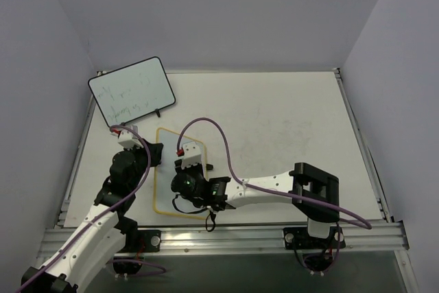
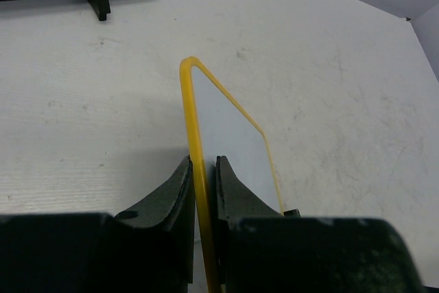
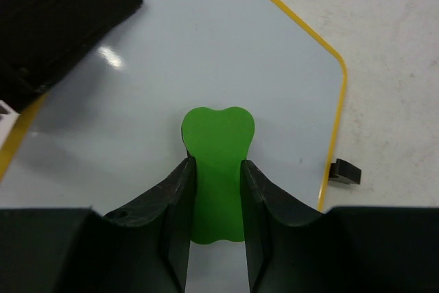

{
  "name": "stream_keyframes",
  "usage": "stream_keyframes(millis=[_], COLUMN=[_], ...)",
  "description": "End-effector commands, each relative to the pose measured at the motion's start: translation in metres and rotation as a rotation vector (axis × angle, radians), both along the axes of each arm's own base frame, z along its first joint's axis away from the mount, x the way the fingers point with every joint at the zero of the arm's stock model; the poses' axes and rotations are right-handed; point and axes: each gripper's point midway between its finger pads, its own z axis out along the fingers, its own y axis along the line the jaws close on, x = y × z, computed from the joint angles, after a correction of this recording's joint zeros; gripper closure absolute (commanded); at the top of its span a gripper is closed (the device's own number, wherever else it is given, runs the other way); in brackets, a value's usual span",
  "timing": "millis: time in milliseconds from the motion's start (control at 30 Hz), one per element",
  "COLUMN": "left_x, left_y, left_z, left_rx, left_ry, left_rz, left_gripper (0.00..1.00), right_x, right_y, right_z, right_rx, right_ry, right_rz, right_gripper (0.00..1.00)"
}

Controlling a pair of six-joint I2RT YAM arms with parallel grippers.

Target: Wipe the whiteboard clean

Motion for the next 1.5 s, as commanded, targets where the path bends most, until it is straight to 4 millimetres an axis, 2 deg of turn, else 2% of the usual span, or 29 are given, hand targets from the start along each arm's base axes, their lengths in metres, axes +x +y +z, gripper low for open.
stream_keyframes(millis=[0,67,300,433,600,900,1067,1300,1467], left_x=[0.001,0.002,0.002,0.002,0.003,0.002,0.002,0.003,0.003], left_y=[-0.020,-0.021,-0.023,-0.023,-0.023,-0.024,-0.023,-0.023,-0.023], left_z=[0.035,0.036,0.036,0.035,0.034,0.034,0.033,0.032,0.031], left_rx=[0.031,0.030,0.028,0.030,0.033,0.035,0.037,0.038,0.042], left_ry=[-0.149,-0.150,-0.149,-0.148,-0.147,-0.146,-0.145,-0.140,-0.140], left_rz=[-0.115,-0.120,-0.124,-0.124,-0.125,-0.125,-0.124,-0.124,-0.123], left_gripper=[0.98,0.98,0.98,0.98,0.98,0.98,0.98,0.98,0.98], right_x=[-0.048,-0.046,-0.026,-0.016,-0.007,0.000,0.006,0.009,0.013], right_y=[0.050,0.048,0.022,-0.005,-0.034,-0.073,-0.092,-0.101,-0.104], right_z=[-0.004,-0.004,-0.042,-0.068,-0.089,-0.132,-0.142,-0.151,-0.149], right_rx=[0.095,0.099,0.077,0.062,0.022,-0.085,-0.140,-0.199,-0.216], right_ry=[0.115,0.112,0.177,0.223,0.242,0.275,0.267,0.260,0.241], right_rz=[0.222,0.217,0.155,0.103,0.030,-0.075,-0.143,-0.179,-0.195], right_gripper=[1.00,1.00,1.00,1.00,1.00,1.00,1.00,1.00,1.00])
